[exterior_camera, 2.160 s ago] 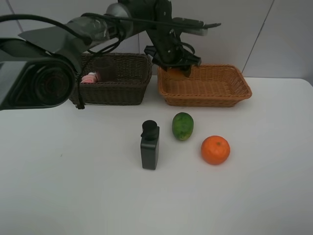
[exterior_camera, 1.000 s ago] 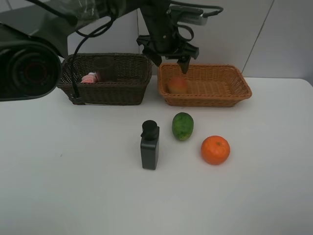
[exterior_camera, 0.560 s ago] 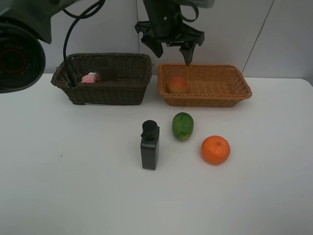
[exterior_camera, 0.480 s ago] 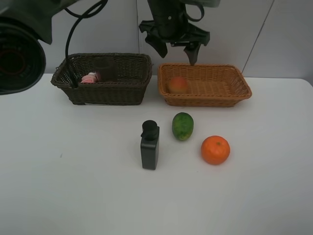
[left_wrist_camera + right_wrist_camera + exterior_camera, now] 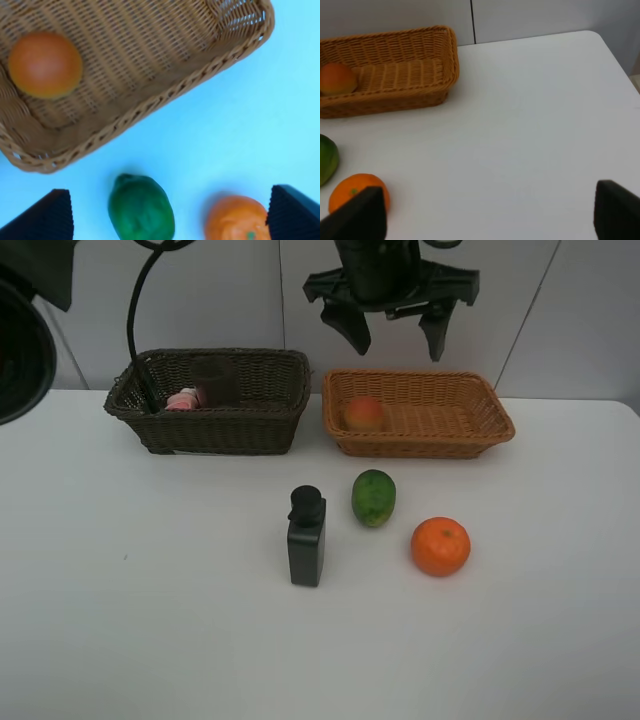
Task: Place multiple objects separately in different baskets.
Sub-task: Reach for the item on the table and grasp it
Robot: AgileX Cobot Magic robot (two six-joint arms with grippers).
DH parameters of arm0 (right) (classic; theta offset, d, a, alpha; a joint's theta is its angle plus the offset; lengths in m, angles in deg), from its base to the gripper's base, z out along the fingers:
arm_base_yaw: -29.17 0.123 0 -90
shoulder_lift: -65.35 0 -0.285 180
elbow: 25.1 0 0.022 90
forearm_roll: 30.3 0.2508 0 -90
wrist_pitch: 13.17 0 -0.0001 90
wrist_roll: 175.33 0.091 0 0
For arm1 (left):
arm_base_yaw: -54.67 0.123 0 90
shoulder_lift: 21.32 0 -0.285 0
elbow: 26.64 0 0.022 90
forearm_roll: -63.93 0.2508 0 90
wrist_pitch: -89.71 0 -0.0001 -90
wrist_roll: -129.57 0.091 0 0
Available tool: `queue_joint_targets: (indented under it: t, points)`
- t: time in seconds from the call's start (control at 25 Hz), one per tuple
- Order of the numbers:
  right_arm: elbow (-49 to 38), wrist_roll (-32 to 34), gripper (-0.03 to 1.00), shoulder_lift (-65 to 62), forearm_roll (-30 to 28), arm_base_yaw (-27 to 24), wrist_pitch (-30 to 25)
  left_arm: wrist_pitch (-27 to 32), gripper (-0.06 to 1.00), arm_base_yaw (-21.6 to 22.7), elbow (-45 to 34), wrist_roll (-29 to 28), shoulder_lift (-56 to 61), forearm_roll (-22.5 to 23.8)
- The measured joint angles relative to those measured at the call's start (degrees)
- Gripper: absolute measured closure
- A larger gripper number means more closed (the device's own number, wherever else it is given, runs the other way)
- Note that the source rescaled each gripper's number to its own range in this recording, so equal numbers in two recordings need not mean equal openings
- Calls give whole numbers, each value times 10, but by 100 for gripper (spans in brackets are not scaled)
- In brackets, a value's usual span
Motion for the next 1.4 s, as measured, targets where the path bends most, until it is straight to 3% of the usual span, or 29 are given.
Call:
queue_joint_targets:
  t: [0.64, 1.4]
  points:
    - [0, 0, 22, 0, 0, 0, 0, -2, -5, -5, -269, -112, 149, -8]
    - [0, 0, 22, 0, 0, 0, 0, -1, -5, -25, -370, -114, 175, 2]
